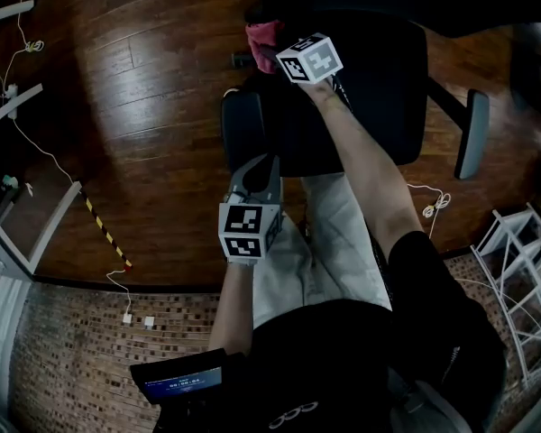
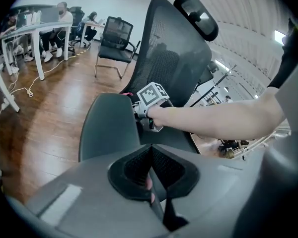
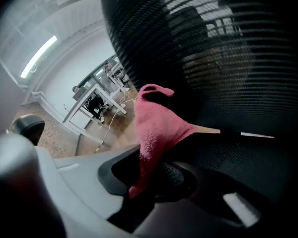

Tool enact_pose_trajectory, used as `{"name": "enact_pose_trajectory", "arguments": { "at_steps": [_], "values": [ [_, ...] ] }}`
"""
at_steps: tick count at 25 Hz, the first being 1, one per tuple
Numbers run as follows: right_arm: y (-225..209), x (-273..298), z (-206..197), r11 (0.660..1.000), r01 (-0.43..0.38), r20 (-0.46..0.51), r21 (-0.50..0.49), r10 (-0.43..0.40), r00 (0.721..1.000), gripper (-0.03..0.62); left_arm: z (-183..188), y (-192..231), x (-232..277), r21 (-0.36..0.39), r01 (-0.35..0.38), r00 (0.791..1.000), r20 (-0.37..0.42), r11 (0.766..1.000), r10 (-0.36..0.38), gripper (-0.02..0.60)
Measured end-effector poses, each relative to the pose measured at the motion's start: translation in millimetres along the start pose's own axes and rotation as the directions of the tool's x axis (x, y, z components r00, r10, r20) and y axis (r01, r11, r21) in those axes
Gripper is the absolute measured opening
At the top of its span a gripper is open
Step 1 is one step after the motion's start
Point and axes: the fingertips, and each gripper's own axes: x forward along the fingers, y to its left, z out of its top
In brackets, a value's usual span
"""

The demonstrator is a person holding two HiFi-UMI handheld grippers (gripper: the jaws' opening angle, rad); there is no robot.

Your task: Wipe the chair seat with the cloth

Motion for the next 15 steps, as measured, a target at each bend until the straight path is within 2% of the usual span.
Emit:
{"name": "enact_pose_trajectory", "arguments": {
  "at_steps": [3,5,9,12,15],
  "values": [
    [-10.3,-7.6,-1.5,1.0,-0.023,0.015,0.019,0.023,1.0,0.063,-1.1,0.0,-2.6,-0.008,0.018,1.0,0.002,1.0,-0.018,-0.006],
    [-23.5,-15.9,-5.0,0.999,-0.003,0.023,0.034,0.003,1.0,0.063,-1.4,-0.4,-3.8,-0.006,0.015,1.0,0.009,1.0,-0.015,-0.006],
    [-71.9,-39.4,-18.9,0.99,0.095,0.022,0.103,-0.098,0.995,0.063,1.6,1.9,-4.0,-0.012,0.013,0.999,0.031,1.0,-0.013,-0.006],
    [-106.3,-62.1,-32.9,0.977,0.127,0.035,0.174,-0.135,0.99,0.063,2.6,1.9,-4.1,-0.014,0.018,0.999,0.031,1.0,-0.017,-0.006],
    [-138.1,-92.0,-45.8,0.962,0.214,0.018,0.169,-0.22,0.975,0.063,3.3,-0.6,-4.7,-0.007,0.009,0.999,0.034,1.0,-0.008,-0.006]
  ]
}}
